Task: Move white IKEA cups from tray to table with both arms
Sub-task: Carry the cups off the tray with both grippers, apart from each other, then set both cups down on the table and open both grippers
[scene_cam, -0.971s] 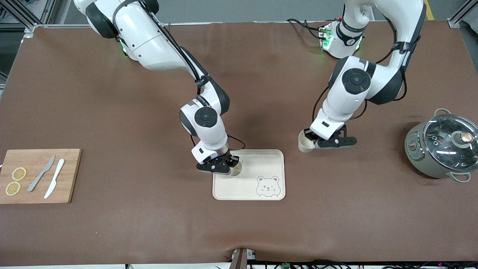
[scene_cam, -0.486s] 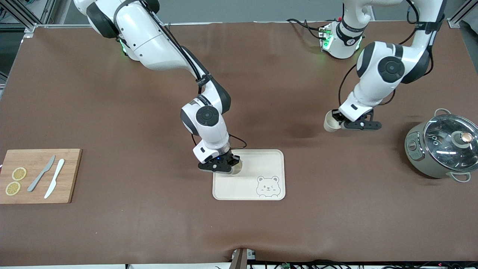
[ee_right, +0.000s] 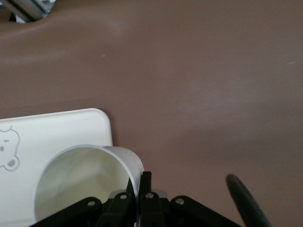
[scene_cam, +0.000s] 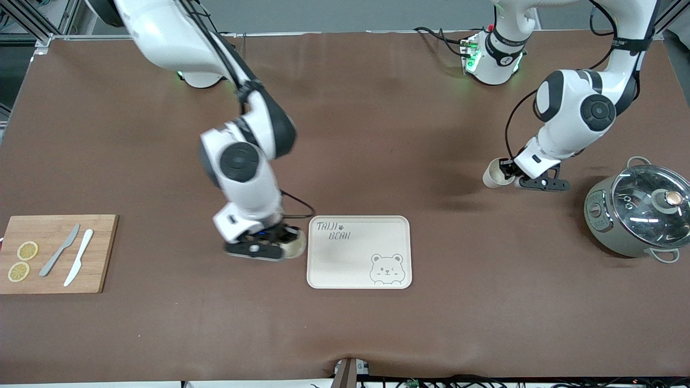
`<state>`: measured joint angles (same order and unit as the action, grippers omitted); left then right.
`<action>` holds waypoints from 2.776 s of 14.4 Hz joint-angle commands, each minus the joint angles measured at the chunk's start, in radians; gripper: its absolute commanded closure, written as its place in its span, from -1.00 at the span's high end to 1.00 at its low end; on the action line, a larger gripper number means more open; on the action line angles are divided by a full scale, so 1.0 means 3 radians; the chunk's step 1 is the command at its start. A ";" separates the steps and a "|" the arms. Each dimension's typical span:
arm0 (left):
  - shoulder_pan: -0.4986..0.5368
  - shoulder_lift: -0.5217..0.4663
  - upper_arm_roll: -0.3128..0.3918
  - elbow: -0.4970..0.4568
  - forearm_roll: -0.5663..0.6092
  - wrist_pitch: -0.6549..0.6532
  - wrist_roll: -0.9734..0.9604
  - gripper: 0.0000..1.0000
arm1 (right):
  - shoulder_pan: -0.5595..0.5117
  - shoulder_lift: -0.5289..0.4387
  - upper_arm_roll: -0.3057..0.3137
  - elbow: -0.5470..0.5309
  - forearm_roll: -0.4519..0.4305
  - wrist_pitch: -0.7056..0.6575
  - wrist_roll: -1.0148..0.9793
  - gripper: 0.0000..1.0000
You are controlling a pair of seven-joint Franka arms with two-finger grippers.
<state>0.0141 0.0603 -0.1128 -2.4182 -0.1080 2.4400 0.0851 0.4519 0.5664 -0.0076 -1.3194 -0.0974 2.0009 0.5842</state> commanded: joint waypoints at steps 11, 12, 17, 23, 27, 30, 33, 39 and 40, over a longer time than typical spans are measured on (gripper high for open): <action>0.0076 0.0561 -0.0043 -0.0141 -0.0090 0.0938 0.0166 -1.00 | -0.1567 -0.1065 0.0051 -0.1742 0.0625 0.0493 -0.2708 -1.00; 0.0076 0.0561 -0.0043 -0.0131 -0.0090 0.0938 0.0202 0.18 | -0.1659 -0.1050 0.0051 -0.1783 0.0662 0.0545 -0.2861 -1.00; 0.0055 0.0515 -0.0048 -0.0131 -0.0095 0.0902 0.0263 1.00 | -0.1782 -0.0937 0.0051 -0.2049 0.0667 0.1066 -0.3037 -1.00; 0.0076 -0.0037 -0.0140 -0.0085 -0.0090 0.0029 0.0131 1.00 | -0.1772 -0.0748 0.0051 -0.2101 0.0677 0.1286 -0.3037 -1.00; 0.0076 -0.0206 -0.0135 0.0114 -0.0090 -0.0508 0.0131 1.00 | -0.1757 -0.0595 0.0056 -0.2121 0.0678 0.1490 -0.3037 -1.00; 0.0081 -0.0237 -0.0130 0.0283 -0.0085 -0.0678 0.0110 1.00 | -0.1747 -0.0539 0.0061 -0.2213 0.0672 0.1716 -0.3037 -1.00; 0.0086 -0.0222 -0.0125 0.0487 -0.0075 -0.0704 0.0059 1.00 | -0.1747 -0.0436 0.0061 -0.2223 0.0672 0.1849 -0.3042 -1.00; 0.0117 0.0181 -0.0105 0.1839 -0.0044 -0.1319 -0.0542 1.00 | -0.1736 -0.0334 0.0087 -0.2331 0.0672 0.2156 -0.3042 -1.00; 0.0106 0.0299 -0.0105 0.2197 -0.0039 -0.1646 -0.0691 1.00 | -0.1736 -0.0313 0.0092 -0.2331 0.0677 0.2176 -0.3037 -1.00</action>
<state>0.0454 0.0435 -0.1411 -1.9971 -0.1131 2.1144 -0.0416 -0.0682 0.4756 0.0135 -2.0002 0.0773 2.6273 -0.3055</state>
